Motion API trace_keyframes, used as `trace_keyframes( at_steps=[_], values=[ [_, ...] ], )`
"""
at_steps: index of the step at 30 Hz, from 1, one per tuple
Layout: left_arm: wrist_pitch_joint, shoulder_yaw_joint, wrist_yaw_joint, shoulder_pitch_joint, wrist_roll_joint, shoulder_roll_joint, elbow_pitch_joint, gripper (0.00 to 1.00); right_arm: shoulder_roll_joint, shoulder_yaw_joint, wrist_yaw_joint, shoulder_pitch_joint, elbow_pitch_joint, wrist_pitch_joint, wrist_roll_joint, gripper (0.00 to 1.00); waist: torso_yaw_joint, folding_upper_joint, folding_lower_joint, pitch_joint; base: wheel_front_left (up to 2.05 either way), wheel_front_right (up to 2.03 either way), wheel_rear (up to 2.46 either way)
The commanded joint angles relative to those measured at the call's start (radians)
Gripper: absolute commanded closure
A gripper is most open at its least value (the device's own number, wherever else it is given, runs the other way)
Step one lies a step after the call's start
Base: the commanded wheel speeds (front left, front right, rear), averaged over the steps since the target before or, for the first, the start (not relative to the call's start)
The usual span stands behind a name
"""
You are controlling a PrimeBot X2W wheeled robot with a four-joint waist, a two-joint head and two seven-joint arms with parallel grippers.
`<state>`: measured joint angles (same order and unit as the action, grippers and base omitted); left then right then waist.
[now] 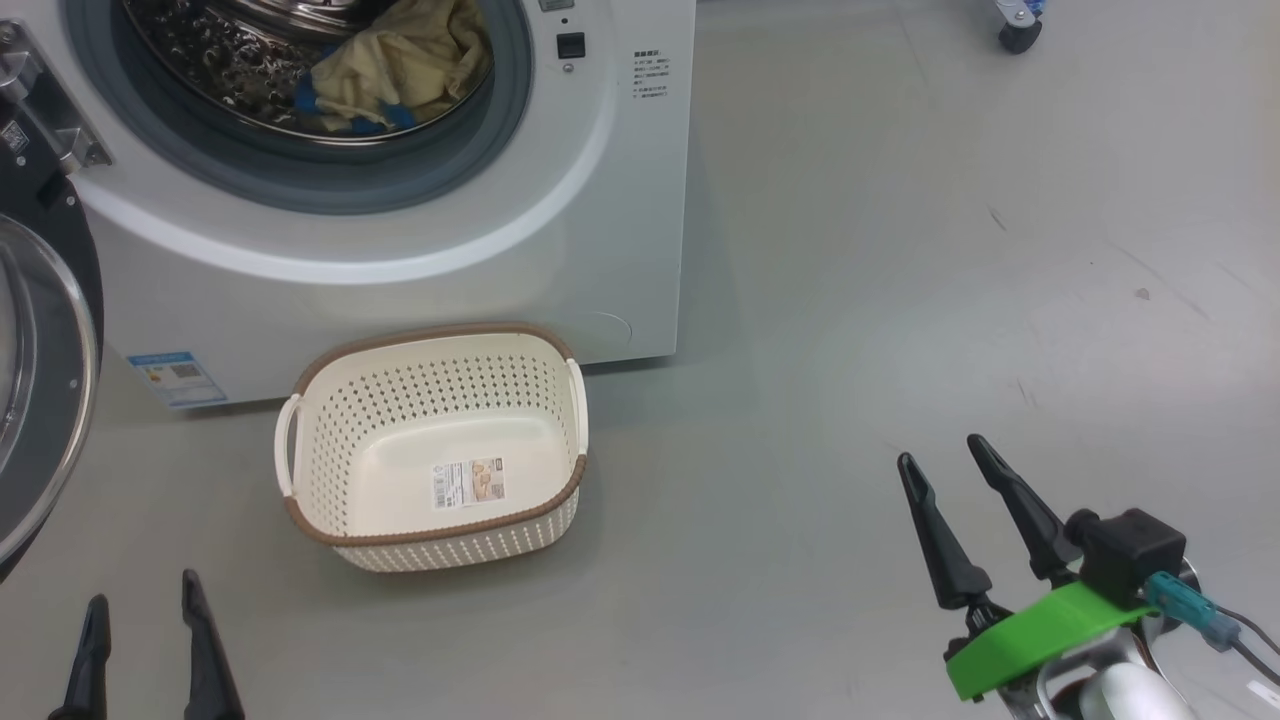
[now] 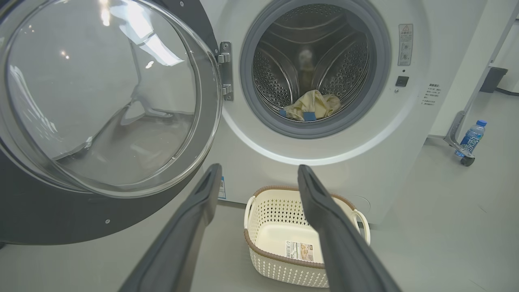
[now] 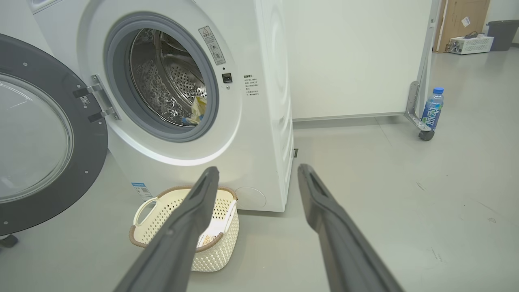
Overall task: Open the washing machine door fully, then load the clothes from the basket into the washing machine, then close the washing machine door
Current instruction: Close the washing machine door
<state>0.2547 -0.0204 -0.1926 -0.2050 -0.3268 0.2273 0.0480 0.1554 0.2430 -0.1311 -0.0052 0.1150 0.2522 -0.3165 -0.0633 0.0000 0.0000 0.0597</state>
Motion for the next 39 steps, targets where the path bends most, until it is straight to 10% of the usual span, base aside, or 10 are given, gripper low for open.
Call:
trace_keyframes(
  at_steps=[1,39],
  values=[
    [0.007,0.036,0.002,0.026,0.005,0.010,0.036,0.00,0.019,0.019,0.000,-0.029,-0.029,0.010,-0.001,0.00,0.000,0.0000,0.0000,0.000,0.00,0.00,0.00],
    [0.007,0.030,0.000,0.043,-0.003,0.003,0.042,0.00,0.016,0.009,0.000,-0.037,-0.035,0.010,0.006,0.00,0.026,0.0000,0.0000,0.019,0.00,0.00,0.00]
  ],
)
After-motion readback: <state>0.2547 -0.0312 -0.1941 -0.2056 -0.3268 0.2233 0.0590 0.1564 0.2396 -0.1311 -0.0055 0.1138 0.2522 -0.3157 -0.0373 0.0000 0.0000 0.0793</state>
